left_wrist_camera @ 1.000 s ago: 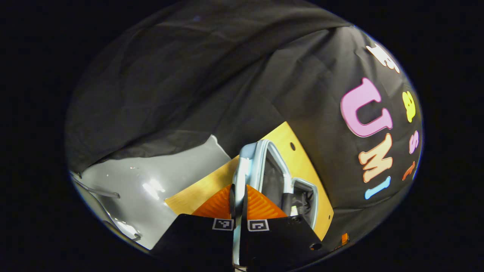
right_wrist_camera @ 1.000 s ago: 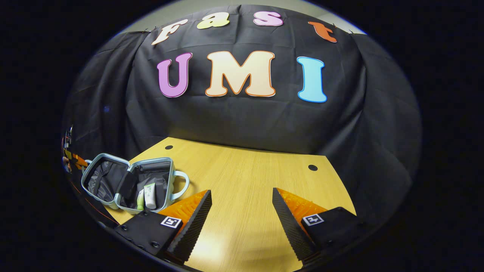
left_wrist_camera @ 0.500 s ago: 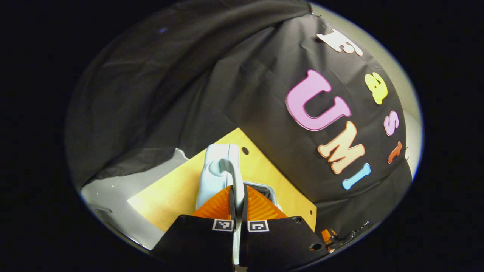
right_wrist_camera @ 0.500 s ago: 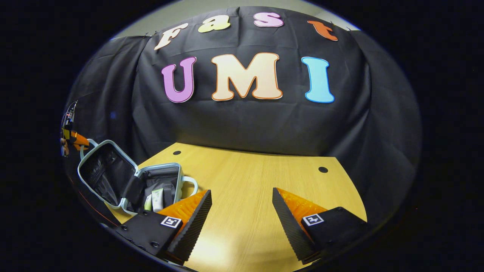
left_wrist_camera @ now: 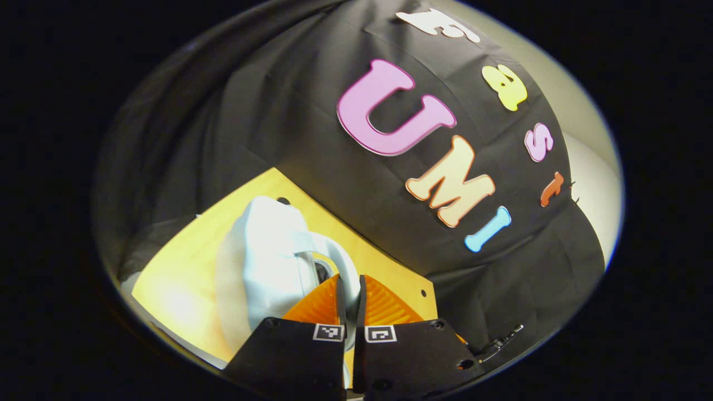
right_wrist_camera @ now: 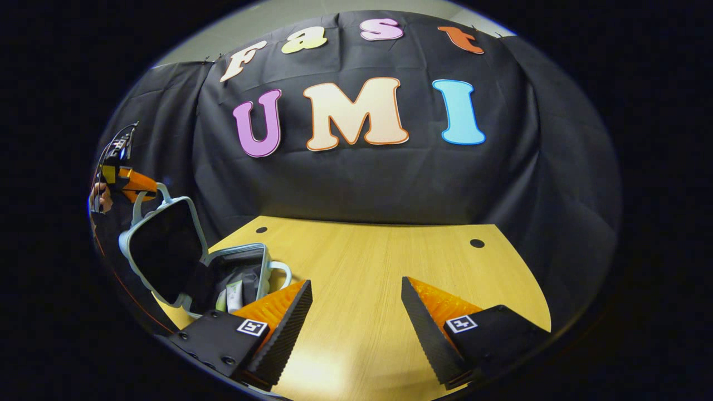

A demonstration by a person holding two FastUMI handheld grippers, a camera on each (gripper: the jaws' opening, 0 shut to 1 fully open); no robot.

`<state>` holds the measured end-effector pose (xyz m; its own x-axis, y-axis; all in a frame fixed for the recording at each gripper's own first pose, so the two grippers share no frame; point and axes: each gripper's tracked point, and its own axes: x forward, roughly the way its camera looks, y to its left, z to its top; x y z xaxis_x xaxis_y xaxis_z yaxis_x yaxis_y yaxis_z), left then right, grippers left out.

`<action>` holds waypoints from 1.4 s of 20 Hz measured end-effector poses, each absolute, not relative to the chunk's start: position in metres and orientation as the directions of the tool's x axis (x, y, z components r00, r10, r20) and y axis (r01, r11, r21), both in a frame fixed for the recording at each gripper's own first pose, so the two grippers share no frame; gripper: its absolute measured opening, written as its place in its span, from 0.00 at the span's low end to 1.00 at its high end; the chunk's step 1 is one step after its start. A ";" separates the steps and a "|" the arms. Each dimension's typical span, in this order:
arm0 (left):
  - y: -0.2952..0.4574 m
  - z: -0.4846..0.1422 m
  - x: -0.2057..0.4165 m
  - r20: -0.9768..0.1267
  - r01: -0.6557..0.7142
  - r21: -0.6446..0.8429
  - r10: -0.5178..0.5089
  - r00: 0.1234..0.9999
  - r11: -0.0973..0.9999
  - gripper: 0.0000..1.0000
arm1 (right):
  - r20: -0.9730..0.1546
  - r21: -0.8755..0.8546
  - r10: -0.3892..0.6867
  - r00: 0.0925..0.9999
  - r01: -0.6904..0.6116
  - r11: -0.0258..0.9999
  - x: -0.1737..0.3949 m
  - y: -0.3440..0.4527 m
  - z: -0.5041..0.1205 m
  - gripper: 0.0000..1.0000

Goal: First open the suitcase, pack the skin care products into it, and then close the suitcase.

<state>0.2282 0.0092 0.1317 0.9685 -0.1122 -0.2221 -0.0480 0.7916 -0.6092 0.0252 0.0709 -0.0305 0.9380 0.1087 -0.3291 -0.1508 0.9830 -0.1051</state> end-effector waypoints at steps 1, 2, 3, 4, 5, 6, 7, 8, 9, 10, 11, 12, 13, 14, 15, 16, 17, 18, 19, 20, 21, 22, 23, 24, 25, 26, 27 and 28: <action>-0.003 0.128 0.241 -0.231 -0.040 -0.613 -0.131 0.964 0.789 0.00 | -0.332 -0.105 0.106 0.937 -0.149 0.983 0.024 0.069 -0.032 1.00; -0.013 0.125 0.253 -0.242 -0.034 -0.609 -0.145 0.959 0.792 0.00 | -0.334 -0.103 0.106 0.937 -0.149 0.984 0.022 0.068 -0.032 0.99; -0.022 0.119 0.263 -0.254 -0.036 -0.602 -0.149 0.956 0.798 0.00 | -0.334 -0.098 0.109 0.936 -0.149 0.984 0.021 0.068 -0.033 0.99; -0.031 0.114 0.275 -0.270 -0.039 -0.592 -0.152 0.951 0.805 0.00 | -0.337 -0.094 0.113 0.935 -0.153 0.984 0.019 0.067 -0.033 0.99; -0.041 0.106 0.285 -0.288 -0.044 -0.579 -0.154 0.945 0.814 0.00 | -0.337 -0.092 0.116 0.934 -0.155 0.984 0.018 0.067 -0.033 0.99; -0.052 0.096 0.297 -0.314 -0.049 -0.565 -0.160 0.936 0.824 0.00 | -0.335 -0.092 0.118 0.935 -0.157 0.983 0.018 0.065 -0.032 0.99; -0.064 0.085 0.309 -0.344 -0.055 -0.544 -0.163 0.925 0.837 0.00 | -0.333 -0.089 0.120 0.935 -0.157 0.984 0.019 0.064 -0.030 0.99; -0.076 0.071 0.321 -0.378 -0.062 -0.520 -0.164 0.911 0.852 0.00 | -0.329 -0.083 0.122 0.936 -0.157 0.984 0.021 0.064 -0.028 0.99; -0.087 0.054 0.332 -0.414 -0.072 -0.493 -0.160 0.896 0.867 0.00 | -0.325 -0.077 0.121 0.938 -0.153 0.985 0.023 0.062 -0.026 0.99; -0.095 0.039 0.341 -0.454 -0.086 -0.467 -0.156 0.877 0.880 0.00 | -0.323 -0.069 0.119 0.939 -0.148 0.987 0.022 0.058 -0.026 0.99; -0.103 0.026 0.351 -0.488 -0.101 -0.444 -0.146 0.860 0.891 0.00 | -0.322 -0.061 0.115 0.940 -0.142 0.988 0.022 0.055 -0.026 0.99; -0.107 0.013 0.359 -0.521 -0.116 -0.414 -0.130 0.844 0.903 0.00 | -0.322 -0.055 0.112 0.940 -0.137 0.989 0.022 0.051 -0.027 0.99; -0.110 -0.002 0.366 -0.552 -0.131 -0.385 -0.114 0.826 0.914 0.00 | -0.324 -0.051 0.110 0.940 -0.133 0.990 0.022 0.050 -0.028 0.99; -0.112 -0.014 0.375 -0.579 -0.145 -0.361 -0.100 0.809 0.921 0.00 | -0.326 -0.051 0.107 0.939 -0.130 0.990 0.023 0.047 -0.028 0.99; -0.111 -0.025 0.382 -0.607 -0.160 -0.342 -0.087 0.790 0.926 0.00 | -0.329 -0.056 0.104 0.939 -0.129 0.990 0.025 0.046 -0.029 0.98; -0.113 -0.035 0.387 -0.630 -0.172 -0.324 -0.077 0.773 0.930 0.00 | -0.331 -0.061 0.102 0.938 -0.130 0.990 0.026 0.044 -0.032 0.98; -0.116 -0.045 0.392 -0.650 -0.182 -0.308 -0.067 0.757 0.934 0.02 | -0.338 -0.060 0.103 0.936 -0.131 0.990 0.027 0.042 -0.034 0.98; -0.117 -0.054 0.397 -0.667 -0.188 -0.292 -0.058 0.743 0.938 0.02 | -0.340 -0.054 0.105 0.935 -0.131 0.990 0.026 0.040 -0.037 0.98; -0.118 -0.063 0.401 -0.685 -0.191 -0.276 -0.053 0.727 0.942 0.05 | -0.340 -0.047 0.107 0.935 -0.130 0.990 0.027 0.040 -0.036 0.98; -0.119 -0.070 0.404 -0.700 -0.189 -0.258 -0.049 0.712 0.947 0.07 | -0.339 -0.043 0.107 0.935 -0.129 0.991 0.028 0.039 -0.037 0.98; -0.118 -0.079 0.407 -0.713 -0.186 -0.240 -0.043 0.700 0.953 0.12 | -0.338 -0.043 0.106 0.935 -0.128 0.991 0.029 0.038 -0.037 0.98; -0.114 -0.084 0.405 -0.727 -0.191 -0.211 -0.023 0.686 0.959 0.14 | -0.340 -0.043 0.106 0.935 -0.128 0.991 0.029 0.037 -0.039 0.98; -0.109 -0.087 0.405 -0.727 -0.192 -0.183 -0.002 0.686 0.964 0.20 | -0.340 -0.045 0.105 0.935 -0.127 0.991 0.028 0.036 -0.039 0.98; -0.117 -0.085 0.410 -0.711 -0.167 -0.210 -0.033 0.703 0.963 0.35 | -0.340 -0.047 0.104 0.935 -0.127 0.991 0.028 0.033 -0.040 0.98; -0.119 -0.075 0.404 -0.707 -0.161 -0.198 -0.027 0.706 0.967 0.62 | -0.340 -0.046 0.104 0.935 -0.127 0.991 0.028 0.033 -0.039 0.98; -0.121 -0.071 0.400 -0.704 -0.152 -0.165 -0.008 0.710 0.975 0.78 | -0.341 -0.042 0.105 0.934 -0.126 0.991 0.028 0.032 -0.039 0.98; -0.122 -0.068 0.398 -0.696 -0.142 -0.121 0.018 0.718 0.982 0.93 | -0.338 -0.036 0.107 0.935 -0.126 0.991 0.029 0.033 -0.037 0.98; -0.125 -0.066 0.395 -0.686 -0.133 -0.090 0.035 0.727 0.987 0.98 | -0.331 -0.031 0.109 0.937 -0.126 0.992 0.030 0.034 -0.035 0.98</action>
